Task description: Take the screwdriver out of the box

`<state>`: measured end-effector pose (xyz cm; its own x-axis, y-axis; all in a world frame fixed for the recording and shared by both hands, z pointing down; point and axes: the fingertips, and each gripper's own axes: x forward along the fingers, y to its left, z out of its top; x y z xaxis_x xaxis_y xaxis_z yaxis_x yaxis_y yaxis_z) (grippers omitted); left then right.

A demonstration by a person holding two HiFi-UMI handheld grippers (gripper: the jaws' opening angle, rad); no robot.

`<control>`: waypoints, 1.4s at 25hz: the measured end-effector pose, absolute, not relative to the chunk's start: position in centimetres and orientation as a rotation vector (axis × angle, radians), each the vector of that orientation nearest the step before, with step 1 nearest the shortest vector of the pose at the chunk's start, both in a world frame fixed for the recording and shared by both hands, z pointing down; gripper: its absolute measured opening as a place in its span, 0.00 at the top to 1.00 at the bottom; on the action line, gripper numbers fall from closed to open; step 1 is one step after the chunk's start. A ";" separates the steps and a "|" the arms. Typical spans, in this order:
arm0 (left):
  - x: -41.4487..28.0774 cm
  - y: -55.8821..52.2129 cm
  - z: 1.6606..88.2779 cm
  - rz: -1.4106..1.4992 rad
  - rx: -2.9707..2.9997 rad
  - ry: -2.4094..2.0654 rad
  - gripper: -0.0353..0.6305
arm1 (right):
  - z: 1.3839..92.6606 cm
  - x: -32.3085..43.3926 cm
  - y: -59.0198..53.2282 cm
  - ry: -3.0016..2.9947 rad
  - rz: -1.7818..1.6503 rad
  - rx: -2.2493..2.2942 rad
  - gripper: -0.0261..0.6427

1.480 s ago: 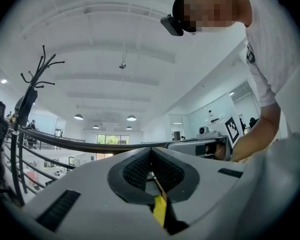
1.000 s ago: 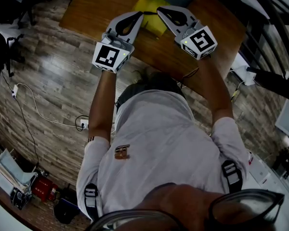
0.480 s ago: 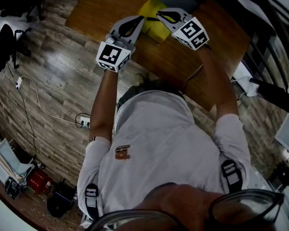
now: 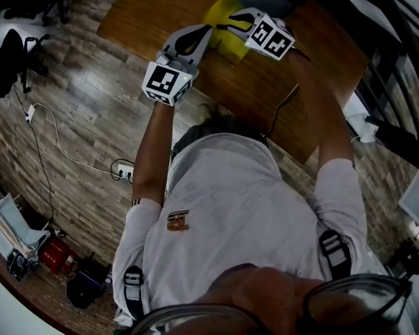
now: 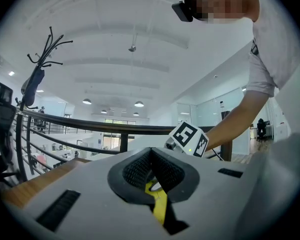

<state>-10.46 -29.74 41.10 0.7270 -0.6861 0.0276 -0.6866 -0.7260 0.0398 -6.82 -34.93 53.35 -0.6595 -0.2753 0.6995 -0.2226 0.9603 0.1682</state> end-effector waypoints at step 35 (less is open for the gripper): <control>-12.7 -31.9 43.4 0.034 2.831 -1.171 0.92 | 64.3 -8.6 -37.0 -2.069 0.158 0.180 0.83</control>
